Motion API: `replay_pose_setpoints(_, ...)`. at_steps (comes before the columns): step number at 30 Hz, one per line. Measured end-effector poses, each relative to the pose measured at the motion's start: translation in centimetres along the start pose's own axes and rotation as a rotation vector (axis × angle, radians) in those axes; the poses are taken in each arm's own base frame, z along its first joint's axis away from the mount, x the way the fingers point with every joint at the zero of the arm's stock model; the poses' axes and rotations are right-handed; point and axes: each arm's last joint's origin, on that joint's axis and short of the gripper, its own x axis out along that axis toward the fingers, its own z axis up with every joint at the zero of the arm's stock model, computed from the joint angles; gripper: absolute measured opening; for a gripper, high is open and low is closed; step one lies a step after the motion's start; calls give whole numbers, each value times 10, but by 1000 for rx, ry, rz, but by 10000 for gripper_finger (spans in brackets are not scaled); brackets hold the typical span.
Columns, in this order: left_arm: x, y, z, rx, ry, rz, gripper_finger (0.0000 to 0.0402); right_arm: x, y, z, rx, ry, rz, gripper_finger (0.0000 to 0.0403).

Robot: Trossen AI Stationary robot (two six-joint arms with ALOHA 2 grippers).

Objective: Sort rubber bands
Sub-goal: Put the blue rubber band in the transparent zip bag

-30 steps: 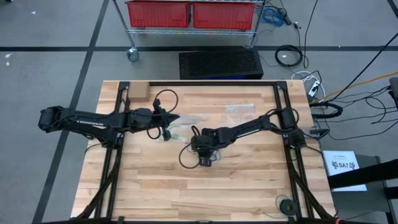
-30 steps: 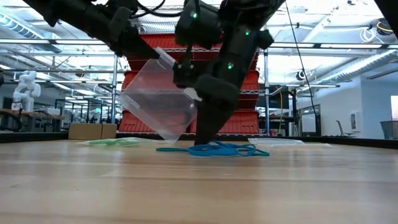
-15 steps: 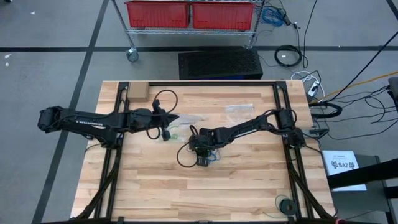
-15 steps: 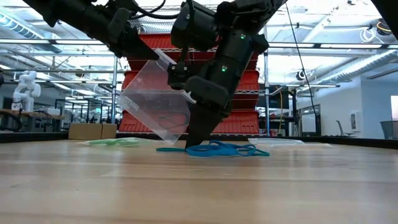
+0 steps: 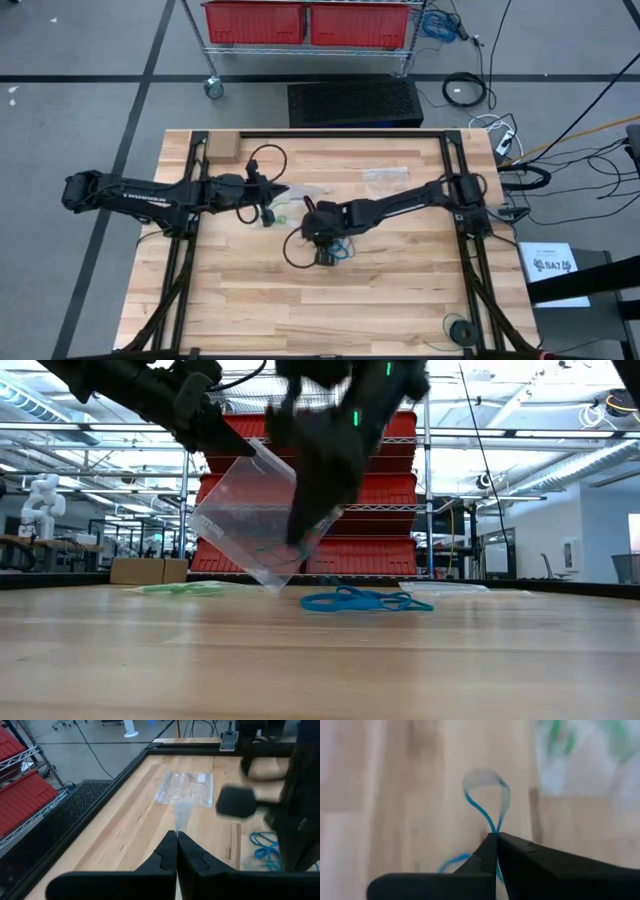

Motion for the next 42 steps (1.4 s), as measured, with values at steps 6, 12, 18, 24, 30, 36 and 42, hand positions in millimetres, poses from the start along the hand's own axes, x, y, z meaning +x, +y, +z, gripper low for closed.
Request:
replay_pose_setpoints(6, 0, -1, 0, 2, 1, -25, 0, -53, 6, 20, -38, -148, -55, 0)
replay_pose_setpoints(12, 0, -5, 0, 15, -5, -146, 0, -102, 5, 26, -50, -269, -148, 0)
replay_pose_setpoints(18, -1, -9, 0, 36, -12, -223, 0, -138, 4, 32, -64, -392, -191, 0)
replay_pose_setpoints(24, -2, -12, 1, 43, -22, -239, 0, -136, 3, 34, -84, -409, -194, 0)
replay_pose_setpoints(30, -2, -12, 3, 41, -36, -239, 0, -127, 4, 35, -87, -400, -194, 0)
replay_pose_setpoints(36, -3, -12, 3, 40, -37, -239, 0, -127, 2, 36, -104, -409, -200, 0)
replay_pose_setpoints(42, -3, -13, 3, 40, -38, -249, 0, -125, -10, 34, -70, -364, -221, 0)
